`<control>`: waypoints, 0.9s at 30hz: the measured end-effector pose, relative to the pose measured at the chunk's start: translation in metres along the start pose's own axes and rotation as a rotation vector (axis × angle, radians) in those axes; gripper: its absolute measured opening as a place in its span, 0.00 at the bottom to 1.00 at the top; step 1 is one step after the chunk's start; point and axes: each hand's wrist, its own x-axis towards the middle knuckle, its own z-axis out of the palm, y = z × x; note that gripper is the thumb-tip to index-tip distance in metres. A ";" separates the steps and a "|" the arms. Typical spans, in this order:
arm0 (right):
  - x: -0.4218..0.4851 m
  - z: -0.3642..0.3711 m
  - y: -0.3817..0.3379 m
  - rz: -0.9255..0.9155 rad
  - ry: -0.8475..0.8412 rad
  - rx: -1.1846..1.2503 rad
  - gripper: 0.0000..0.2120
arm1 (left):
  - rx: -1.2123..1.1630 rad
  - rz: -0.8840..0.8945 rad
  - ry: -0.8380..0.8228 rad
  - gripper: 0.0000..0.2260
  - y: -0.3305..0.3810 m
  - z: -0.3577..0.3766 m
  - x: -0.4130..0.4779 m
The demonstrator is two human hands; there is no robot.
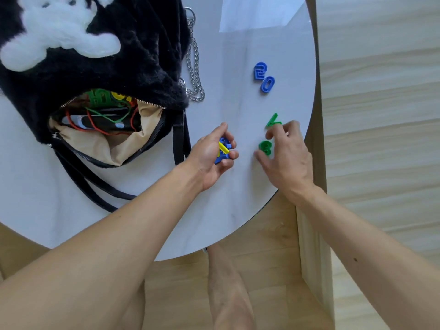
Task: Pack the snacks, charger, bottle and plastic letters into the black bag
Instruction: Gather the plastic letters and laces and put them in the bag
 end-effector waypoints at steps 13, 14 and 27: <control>0.009 -0.032 -0.056 -0.330 -0.038 0.358 0.04 | -0.096 -0.065 -0.118 0.18 0.009 0.023 0.012; 0.012 -0.033 -0.055 -0.351 -0.063 0.345 0.04 | -0.103 -0.061 -0.102 0.17 0.011 0.022 0.013; 0.054 -0.022 0.002 -0.194 -0.060 0.140 0.07 | -0.099 -0.060 -0.034 0.18 0.018 0.009 0.019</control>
